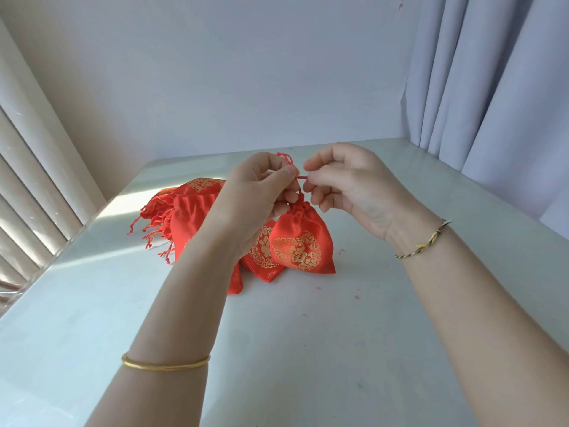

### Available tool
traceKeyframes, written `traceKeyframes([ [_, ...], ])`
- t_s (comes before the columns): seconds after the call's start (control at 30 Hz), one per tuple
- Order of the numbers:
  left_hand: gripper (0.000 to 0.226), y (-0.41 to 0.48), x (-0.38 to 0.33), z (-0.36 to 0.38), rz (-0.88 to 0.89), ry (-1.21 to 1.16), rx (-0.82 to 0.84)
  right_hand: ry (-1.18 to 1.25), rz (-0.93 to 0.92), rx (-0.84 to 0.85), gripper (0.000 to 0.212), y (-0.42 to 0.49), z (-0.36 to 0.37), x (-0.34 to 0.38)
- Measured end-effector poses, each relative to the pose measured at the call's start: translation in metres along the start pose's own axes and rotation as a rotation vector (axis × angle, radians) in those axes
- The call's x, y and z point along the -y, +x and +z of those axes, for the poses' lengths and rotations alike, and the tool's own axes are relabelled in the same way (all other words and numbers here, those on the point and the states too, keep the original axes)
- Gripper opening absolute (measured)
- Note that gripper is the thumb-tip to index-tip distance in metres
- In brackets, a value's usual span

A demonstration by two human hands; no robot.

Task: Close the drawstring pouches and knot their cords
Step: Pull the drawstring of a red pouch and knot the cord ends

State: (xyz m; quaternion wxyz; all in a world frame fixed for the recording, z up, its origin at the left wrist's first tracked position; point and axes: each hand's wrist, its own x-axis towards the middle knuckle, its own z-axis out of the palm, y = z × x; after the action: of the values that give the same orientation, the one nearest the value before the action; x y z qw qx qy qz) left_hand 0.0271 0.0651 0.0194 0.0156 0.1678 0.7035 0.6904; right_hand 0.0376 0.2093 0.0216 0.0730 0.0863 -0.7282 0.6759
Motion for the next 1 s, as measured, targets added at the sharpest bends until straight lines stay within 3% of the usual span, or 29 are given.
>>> traceKeyframes([
  [0.23, 0.017, 0.004, 0.005, 0.0, 0.016, 0.075, -0.133, -0.26, -0.273, -0.008, 0.019, 0.002, 0.007, -0.007],
  [0.57, 0.016, 0.007, 0.008, 0.001, -0.017, 0.074, -0.236, -0.44, -0.356, -0.106, 0.009, 0.003, 0.012, -0.009],
  [0.77, 0.018, 0.007, 0.008, 0.002, -0.039, 0.059, -0.287, -0.732, -0.477, -0.14, 0.005, 0.0, 0.014, -0.003],
  [0.93, 0.011, 0.004, -0.002, 0.001, -0.069, 0.041, -0.214, -0.754, -0.444, -0.159, 0.009, -0.001, 0.013, -0.005],
  [1.0, 0.031, 0.001, -0.005, -0.001, -0.081, 0.042, -0.18, -0.649, -0.355, -0.173, 0.008, -0.001, 0.012, -0.006],
])
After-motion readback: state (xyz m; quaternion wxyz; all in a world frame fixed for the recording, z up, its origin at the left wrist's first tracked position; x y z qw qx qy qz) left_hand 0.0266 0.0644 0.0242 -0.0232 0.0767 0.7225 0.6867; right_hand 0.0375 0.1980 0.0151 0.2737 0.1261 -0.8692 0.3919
